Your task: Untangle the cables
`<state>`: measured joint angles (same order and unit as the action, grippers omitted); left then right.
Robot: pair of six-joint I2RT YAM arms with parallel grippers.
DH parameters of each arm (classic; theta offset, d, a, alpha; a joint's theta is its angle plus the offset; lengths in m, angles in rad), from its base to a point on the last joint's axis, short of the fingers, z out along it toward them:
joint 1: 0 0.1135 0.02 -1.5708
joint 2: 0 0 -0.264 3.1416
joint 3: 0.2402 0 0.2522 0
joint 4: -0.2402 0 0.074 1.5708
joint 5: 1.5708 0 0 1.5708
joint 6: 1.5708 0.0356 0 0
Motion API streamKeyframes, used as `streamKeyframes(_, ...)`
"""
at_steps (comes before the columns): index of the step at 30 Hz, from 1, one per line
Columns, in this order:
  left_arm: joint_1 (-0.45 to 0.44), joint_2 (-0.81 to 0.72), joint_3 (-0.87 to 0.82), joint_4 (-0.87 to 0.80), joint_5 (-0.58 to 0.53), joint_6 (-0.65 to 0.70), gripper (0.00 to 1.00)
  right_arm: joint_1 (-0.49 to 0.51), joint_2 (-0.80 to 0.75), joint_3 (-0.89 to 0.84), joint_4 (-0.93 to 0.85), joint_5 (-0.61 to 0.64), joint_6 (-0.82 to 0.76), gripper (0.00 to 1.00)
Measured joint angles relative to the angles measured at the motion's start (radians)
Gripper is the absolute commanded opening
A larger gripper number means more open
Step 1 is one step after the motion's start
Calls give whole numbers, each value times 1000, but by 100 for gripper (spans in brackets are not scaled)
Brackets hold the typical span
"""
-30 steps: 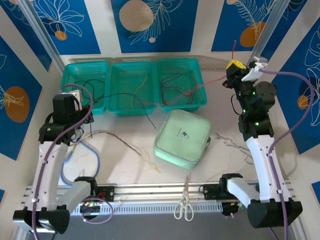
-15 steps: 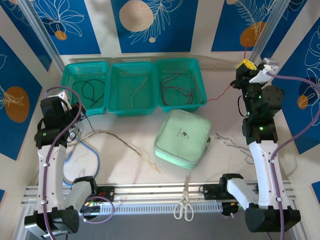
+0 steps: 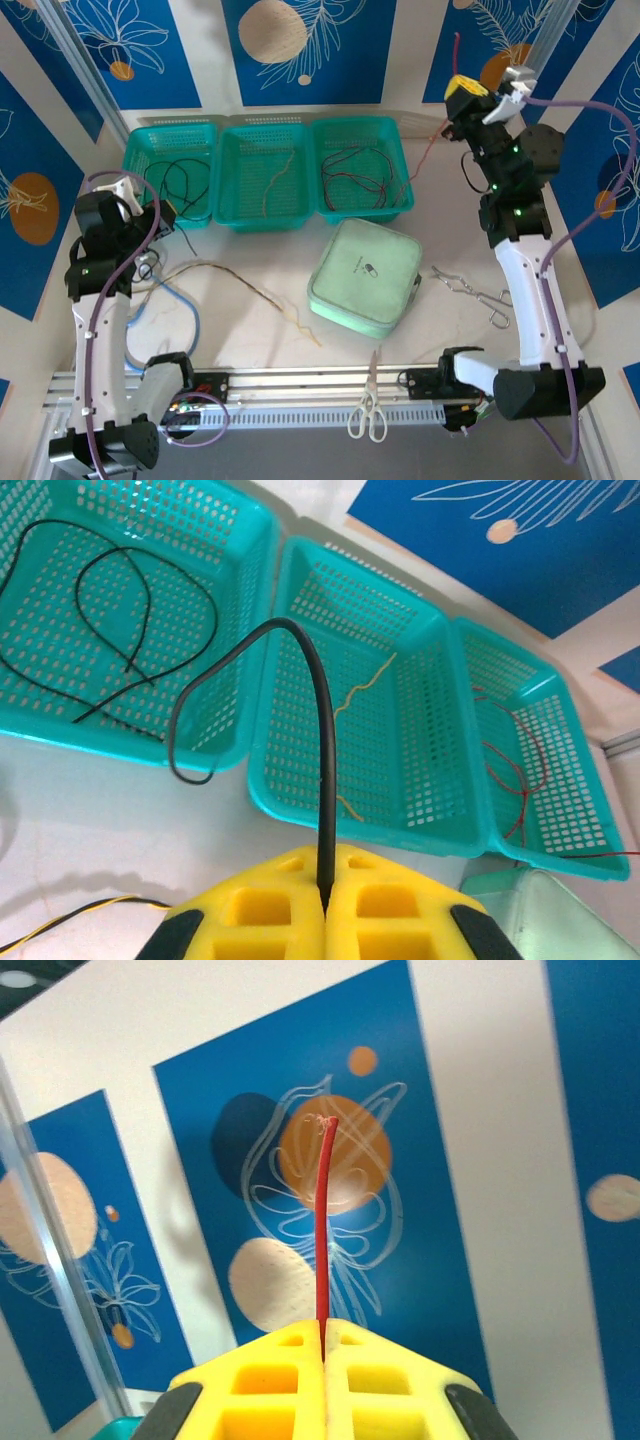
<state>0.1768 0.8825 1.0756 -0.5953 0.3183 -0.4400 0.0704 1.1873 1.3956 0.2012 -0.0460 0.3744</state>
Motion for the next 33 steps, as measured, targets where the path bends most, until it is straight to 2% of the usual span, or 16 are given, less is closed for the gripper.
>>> streamKeyframes(10, 0, -26, 0, 4, 45, -5, 0, 100, 222, 231, 39, -21, -2, 0)
streamKeyframes(15, 0, -35, 0, 5, 58, -17, 0, 115, 306, 258, 23, -8, -23, 0)
streamKeyframes(19, 0, -44, 0, 5, 72, -29, 0, 135, 394, 248, -11, 73, -36, 0)
streamKeyframes(25, 0, -45, 0, 5, 93, -46, 0, 164, 615, 245, -120, 191, -64, 0)
streamKeyframes(33, 0, -50, 0, 5, 108, -58, 0, 185, 917, 358, -461, 272, -44, 0)
